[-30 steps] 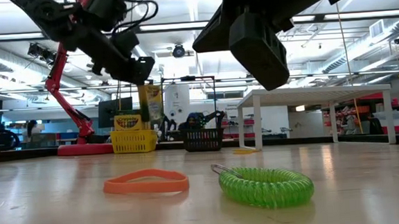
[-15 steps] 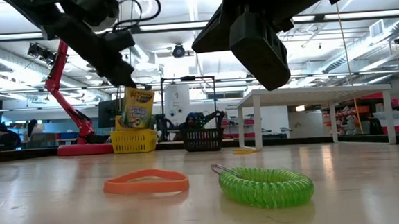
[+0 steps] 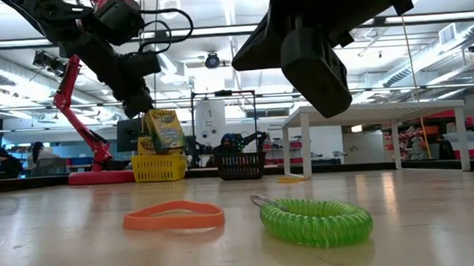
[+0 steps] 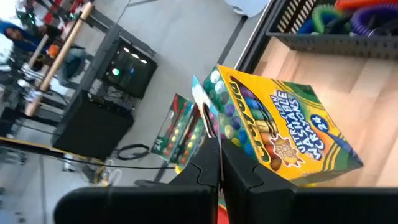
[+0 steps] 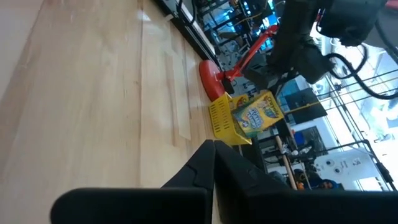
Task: Pick & Place Office Desk Supplies
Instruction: Put the yellow crayon box into the yellow bin
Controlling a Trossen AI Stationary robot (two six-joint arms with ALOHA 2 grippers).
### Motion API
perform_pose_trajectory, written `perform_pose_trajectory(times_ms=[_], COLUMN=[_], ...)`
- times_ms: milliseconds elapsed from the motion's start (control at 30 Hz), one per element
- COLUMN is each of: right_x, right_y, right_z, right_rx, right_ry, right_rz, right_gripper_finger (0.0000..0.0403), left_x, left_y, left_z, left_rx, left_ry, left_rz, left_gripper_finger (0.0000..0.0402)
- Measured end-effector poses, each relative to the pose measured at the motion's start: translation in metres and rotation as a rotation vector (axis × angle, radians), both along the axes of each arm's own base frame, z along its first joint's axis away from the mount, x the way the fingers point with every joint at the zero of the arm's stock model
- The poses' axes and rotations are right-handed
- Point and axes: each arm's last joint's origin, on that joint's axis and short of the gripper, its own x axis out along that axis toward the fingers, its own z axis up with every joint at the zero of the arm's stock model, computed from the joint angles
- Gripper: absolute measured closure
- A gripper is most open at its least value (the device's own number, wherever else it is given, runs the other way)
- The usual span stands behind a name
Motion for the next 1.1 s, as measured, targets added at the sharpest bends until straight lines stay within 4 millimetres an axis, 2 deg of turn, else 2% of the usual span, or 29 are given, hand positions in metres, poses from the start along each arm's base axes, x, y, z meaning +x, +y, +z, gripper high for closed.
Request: perform_pose_trajectory(times_ms=[267, 567, 733, 867, 1000, 1100], right_x=[0.000, 0.000, 0.000, 0.000, 0.000, 0.000], right_y=[0.001, 0.001, 0.000, 0.000, 0.001, 0.001], right_z=[0.000, 0.000, 0.000, 0.000, 0.000, 0.000], right_rx=[0.013, 0.014, 0.015, 0.015, 0.015, 0.015], right_ry=[0.008, 0.007, 0.006, 0.006, 0.006, 0.006], right_rz=[0.020, 0.019, 0.018, 0.018, 0.019, 0.019], right_gripper_finger=[0.0395, 0.0392, 0.0392, 0.0391, 0.0391, 0.0391], left_x=[0.000, -0.002, -0.003, -0.004, -0.004, -0.002], left_y=[0.001, 0.000, -0.001, -0.002, -0.004, -0.010], left_z=[0.002, -0.001, -0.005, -0.007, -0.008, -0.007], left_rx=[0.057, 0.015, -0.034, -0.049, -0.054, -0.067], left_ry=[0.065, 0.037, 0.026, 0.034, 0.047, 0.036], left_rz=[0.003, 0.029, 0.036, 0.041, 0.030, -0.007], left_gripper_finger=[0.0393, 0.0346, 0.0332, 0.0347, 0.0390, 0.0392])
